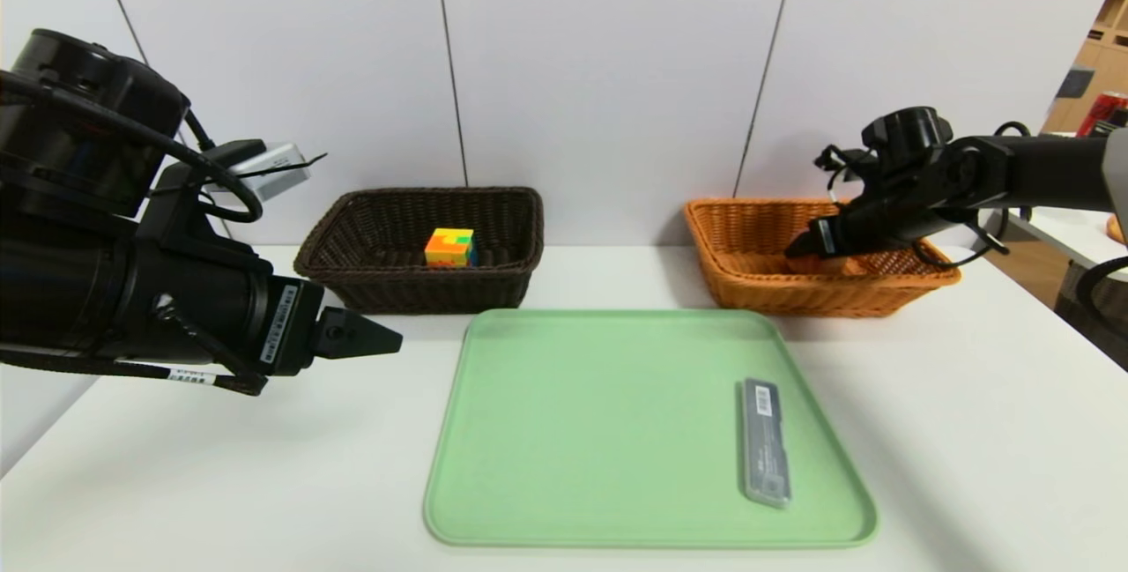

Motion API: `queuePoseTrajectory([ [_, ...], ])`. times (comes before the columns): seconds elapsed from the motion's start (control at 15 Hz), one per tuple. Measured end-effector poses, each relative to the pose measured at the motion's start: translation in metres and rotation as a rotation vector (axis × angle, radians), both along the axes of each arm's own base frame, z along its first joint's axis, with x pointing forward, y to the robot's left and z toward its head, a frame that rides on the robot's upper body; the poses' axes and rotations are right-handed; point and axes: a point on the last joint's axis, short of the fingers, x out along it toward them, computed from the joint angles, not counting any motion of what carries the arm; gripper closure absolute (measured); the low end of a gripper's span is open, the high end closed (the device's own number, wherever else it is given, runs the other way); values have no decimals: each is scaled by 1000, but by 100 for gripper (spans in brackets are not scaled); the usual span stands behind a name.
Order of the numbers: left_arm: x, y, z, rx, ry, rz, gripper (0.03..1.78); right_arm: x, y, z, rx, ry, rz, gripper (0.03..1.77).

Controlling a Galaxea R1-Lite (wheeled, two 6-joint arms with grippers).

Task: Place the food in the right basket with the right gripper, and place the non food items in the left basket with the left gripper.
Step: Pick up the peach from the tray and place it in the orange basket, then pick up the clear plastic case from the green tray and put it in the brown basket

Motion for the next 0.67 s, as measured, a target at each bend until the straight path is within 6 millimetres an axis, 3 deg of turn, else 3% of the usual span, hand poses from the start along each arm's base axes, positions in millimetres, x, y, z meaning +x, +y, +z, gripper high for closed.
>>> queuePoseTrajectory([
  [0.27,-1,0,2,-2,-9,0,12,-3,0,19,1,-49,-3,20],
  [0.67,-3,2,4,-7,-17,3,12,-38,-1,79,4,-137,0,14],
])
